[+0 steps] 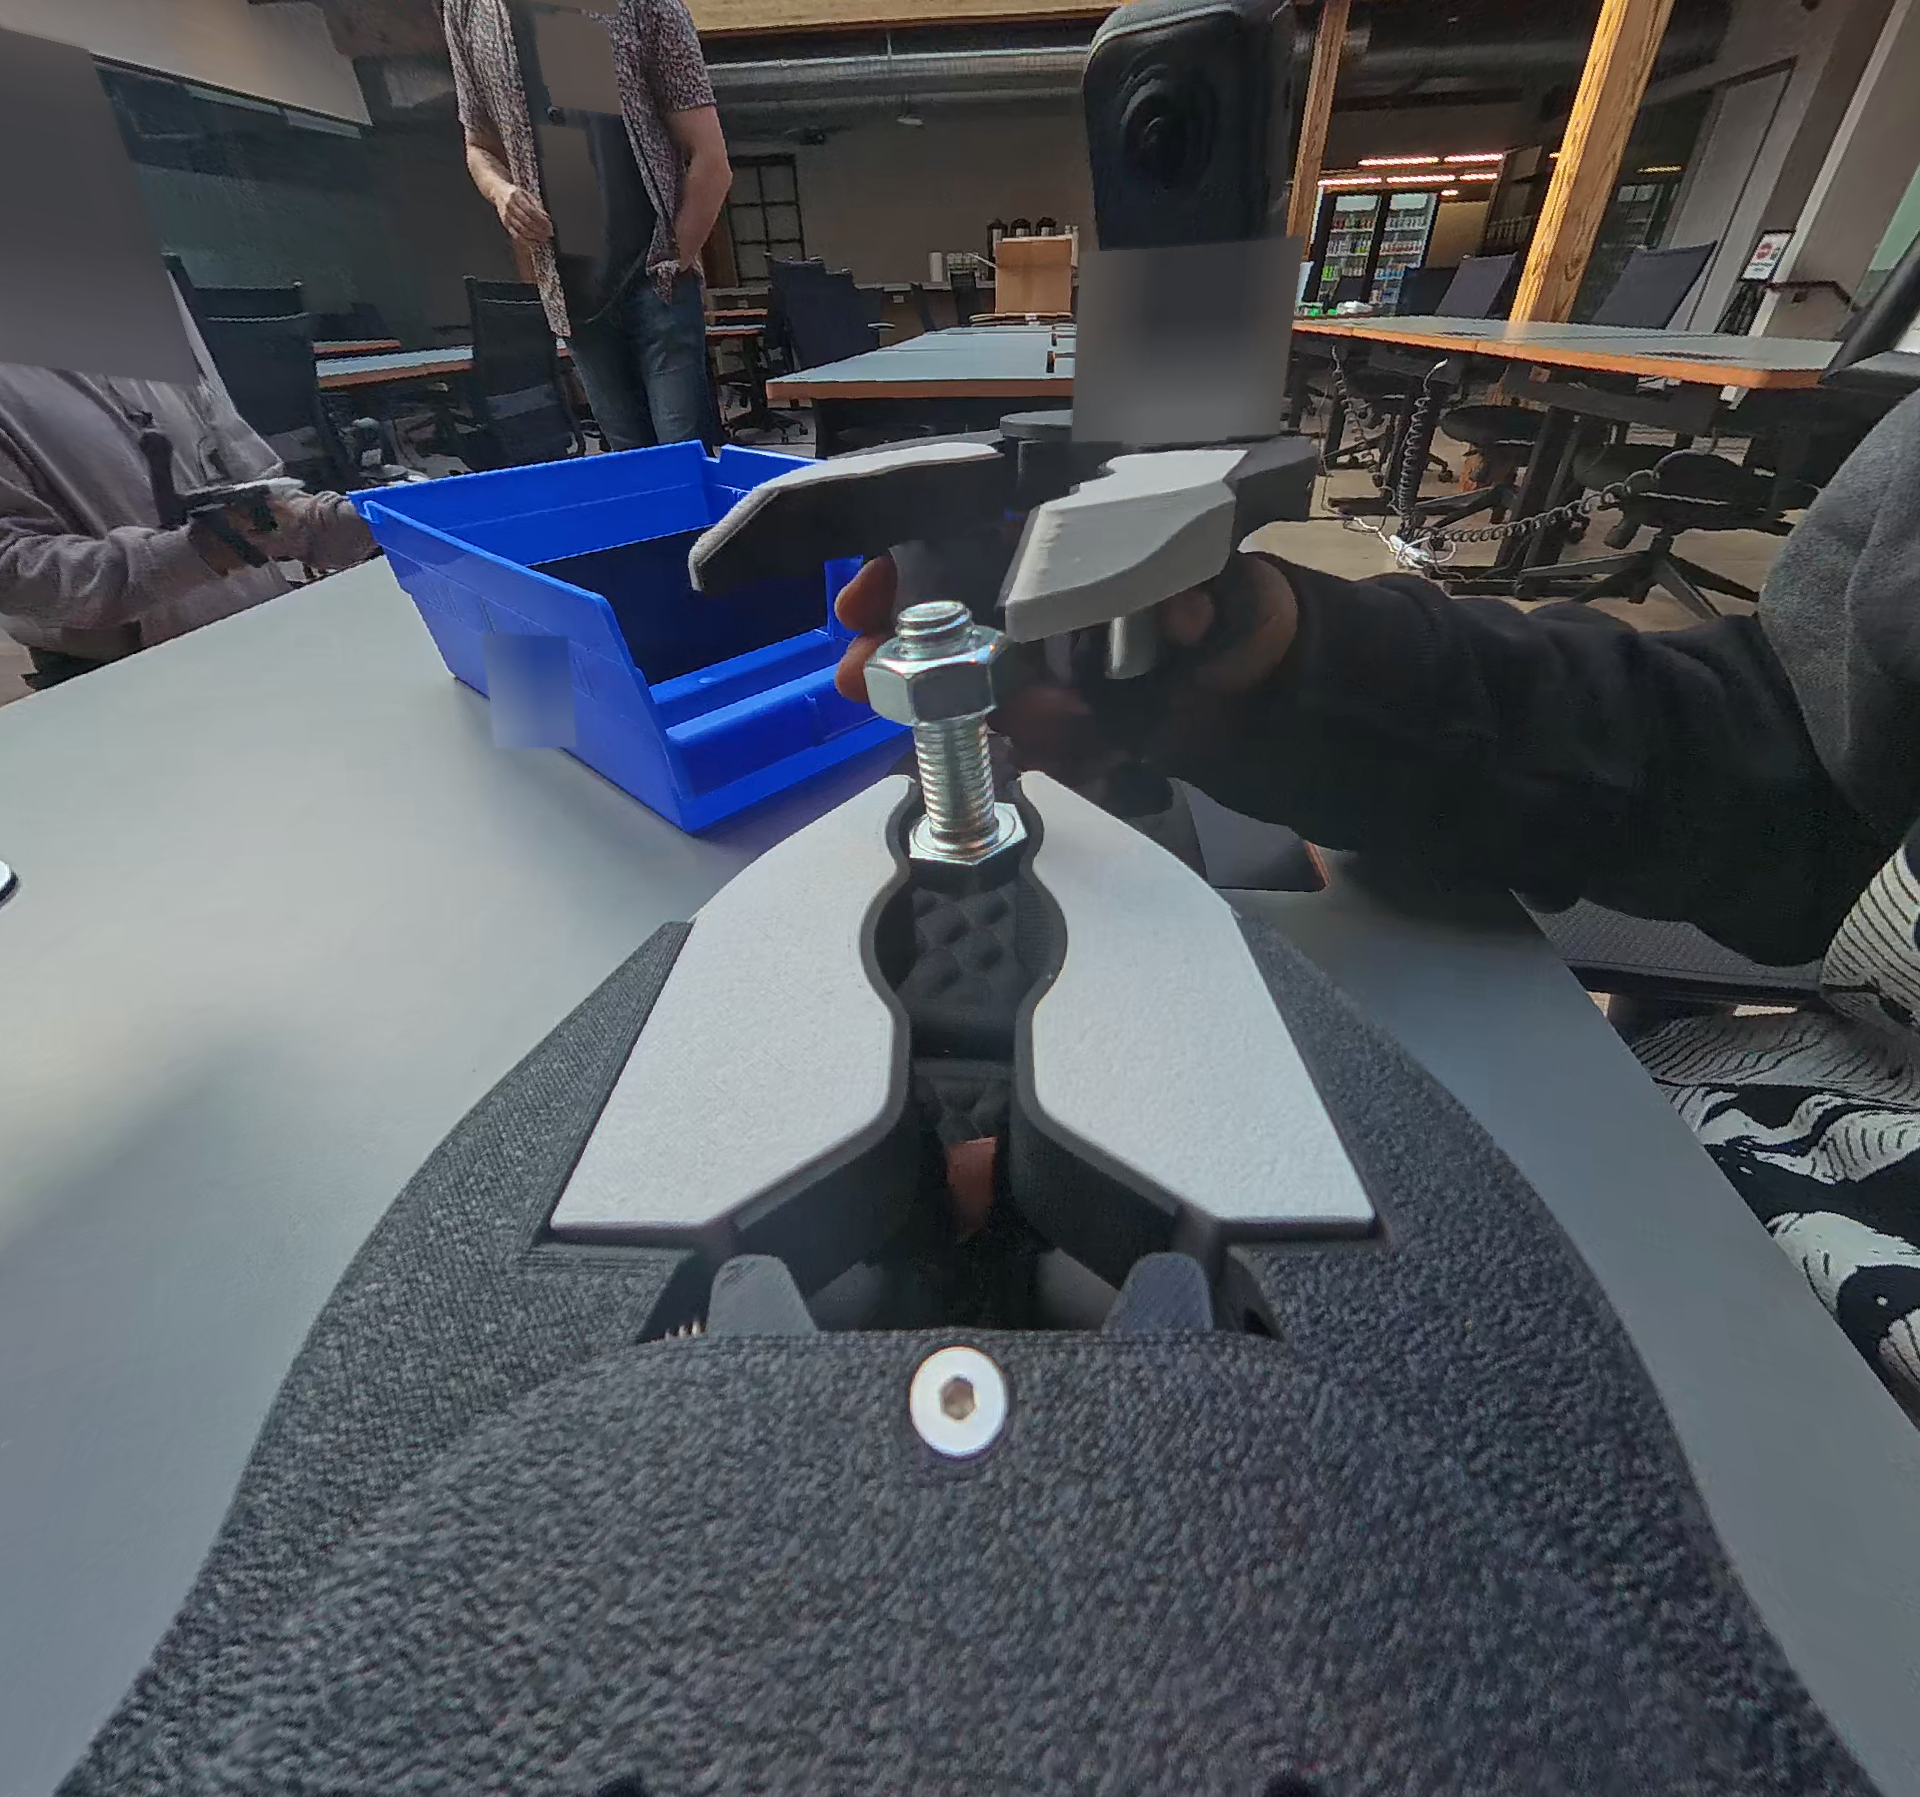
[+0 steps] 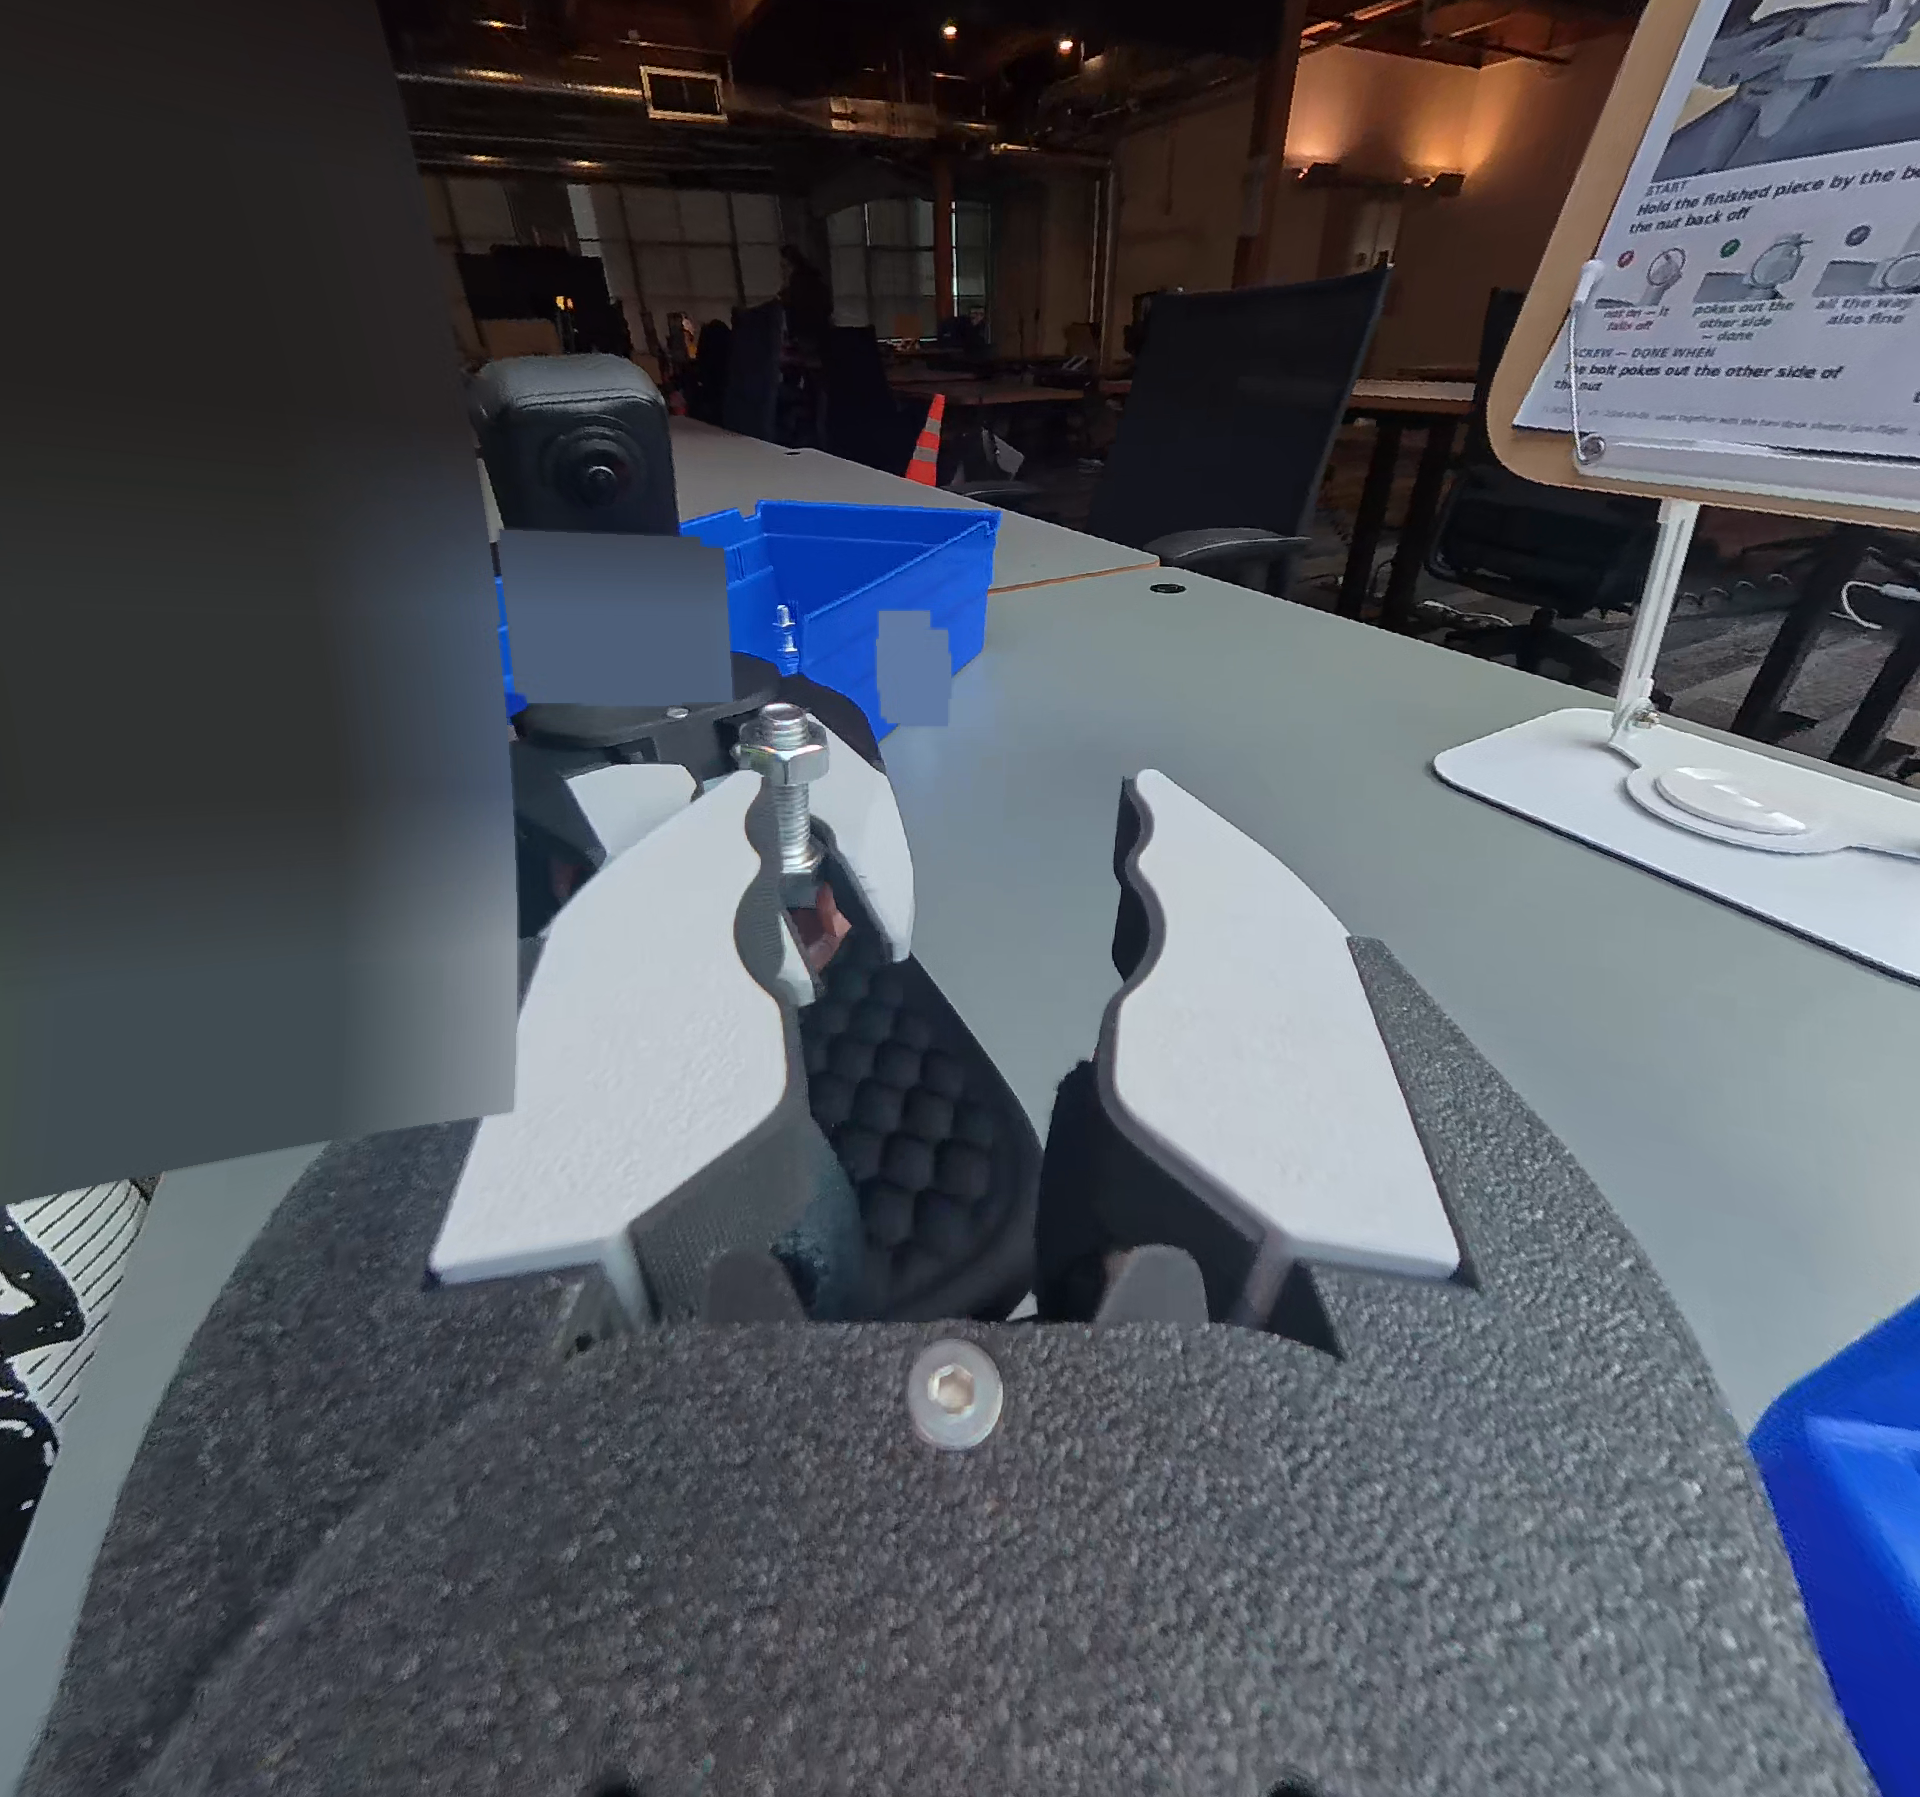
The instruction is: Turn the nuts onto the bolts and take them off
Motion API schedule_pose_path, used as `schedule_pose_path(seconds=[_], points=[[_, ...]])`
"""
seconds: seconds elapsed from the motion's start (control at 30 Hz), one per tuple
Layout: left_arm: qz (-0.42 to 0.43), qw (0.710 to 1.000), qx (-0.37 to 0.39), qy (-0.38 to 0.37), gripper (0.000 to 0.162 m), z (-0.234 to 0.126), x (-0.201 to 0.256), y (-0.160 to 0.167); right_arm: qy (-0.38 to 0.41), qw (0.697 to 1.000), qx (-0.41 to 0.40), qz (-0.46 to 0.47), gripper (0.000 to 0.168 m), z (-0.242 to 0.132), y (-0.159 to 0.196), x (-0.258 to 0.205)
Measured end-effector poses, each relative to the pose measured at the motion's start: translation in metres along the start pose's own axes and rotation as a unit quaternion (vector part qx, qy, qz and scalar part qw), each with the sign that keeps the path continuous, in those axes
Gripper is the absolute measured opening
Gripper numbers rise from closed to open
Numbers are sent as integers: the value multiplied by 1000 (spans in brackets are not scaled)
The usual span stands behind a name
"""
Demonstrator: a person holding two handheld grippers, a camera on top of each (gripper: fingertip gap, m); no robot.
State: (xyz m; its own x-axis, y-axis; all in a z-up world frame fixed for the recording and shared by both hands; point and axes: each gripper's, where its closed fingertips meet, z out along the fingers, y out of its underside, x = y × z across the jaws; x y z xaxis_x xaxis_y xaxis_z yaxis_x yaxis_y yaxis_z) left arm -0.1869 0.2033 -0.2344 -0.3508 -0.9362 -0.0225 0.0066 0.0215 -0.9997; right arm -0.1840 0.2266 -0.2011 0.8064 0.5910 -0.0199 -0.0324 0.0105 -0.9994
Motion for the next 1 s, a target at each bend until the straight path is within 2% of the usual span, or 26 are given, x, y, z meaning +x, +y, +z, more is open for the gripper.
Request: schedule_pose_path(seconds=[0.23,0.4,0.5,0.83,1.0], points=[[0,1000,0,-1,14,0,0,0,-45,999,4,-1,65,37,-2,-26],[3,1000,-2,1,14,1,1,0,-45,999,-9,1,64,50,2,-27],[3,1000,-2,1,14,0,1,0,-31,999,-11,5,61,48,2,-20],[-2,1000,3,-1,14,0,0,-1,-9,1000,-11,1,66,16,1,-7],[0,1000,2,1,14,0,0,-1,23,1000,-12,-1,58,-1,2,9]])
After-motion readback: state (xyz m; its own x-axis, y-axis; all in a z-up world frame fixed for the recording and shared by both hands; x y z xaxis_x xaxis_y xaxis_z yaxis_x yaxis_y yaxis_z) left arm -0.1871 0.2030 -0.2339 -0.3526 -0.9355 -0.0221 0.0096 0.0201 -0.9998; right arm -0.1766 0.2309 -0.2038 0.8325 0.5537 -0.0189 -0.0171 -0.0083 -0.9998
